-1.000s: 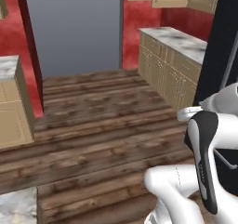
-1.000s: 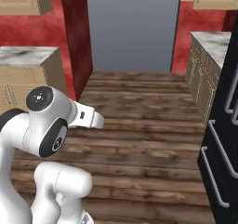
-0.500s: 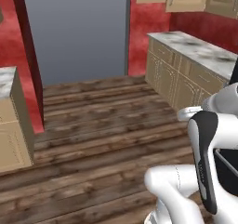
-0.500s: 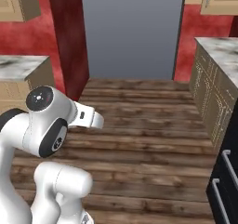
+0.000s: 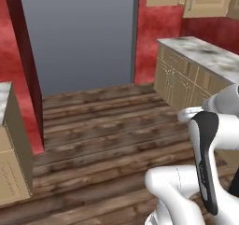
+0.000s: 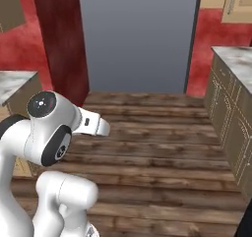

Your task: Retrieve the tupperware and aluminum foil from the cabinet and place them on the dining counter near the plate with potato and onion to prepare for storing leftovers.

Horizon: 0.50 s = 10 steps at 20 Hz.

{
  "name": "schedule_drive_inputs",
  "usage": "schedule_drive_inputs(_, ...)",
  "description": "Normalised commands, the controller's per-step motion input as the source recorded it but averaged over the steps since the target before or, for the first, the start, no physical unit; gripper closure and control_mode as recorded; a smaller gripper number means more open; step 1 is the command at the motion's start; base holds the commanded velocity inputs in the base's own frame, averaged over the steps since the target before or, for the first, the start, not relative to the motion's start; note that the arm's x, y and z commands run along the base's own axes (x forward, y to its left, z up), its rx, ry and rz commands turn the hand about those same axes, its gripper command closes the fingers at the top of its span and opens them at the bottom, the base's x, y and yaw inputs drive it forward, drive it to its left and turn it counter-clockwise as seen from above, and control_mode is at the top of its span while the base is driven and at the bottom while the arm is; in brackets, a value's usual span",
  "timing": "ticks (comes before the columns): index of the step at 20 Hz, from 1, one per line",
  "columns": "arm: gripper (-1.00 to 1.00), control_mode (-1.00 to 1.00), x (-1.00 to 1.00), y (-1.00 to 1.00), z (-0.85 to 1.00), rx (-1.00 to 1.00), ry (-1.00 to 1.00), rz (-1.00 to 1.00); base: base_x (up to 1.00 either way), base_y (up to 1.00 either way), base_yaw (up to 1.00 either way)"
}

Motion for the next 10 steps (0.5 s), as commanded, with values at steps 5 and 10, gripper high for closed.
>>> schedule_drive_inputs(5,-1.0,1.0,0.0,0.0,0.0,0.0,0.0,0.0,1.0,-0.15,-0.11)
schedule_drive_inputs(10,-1.0,1.0,0.0,0.0,0.0,0.0,0.0,0.0,1.0,-0.12,-0.21)
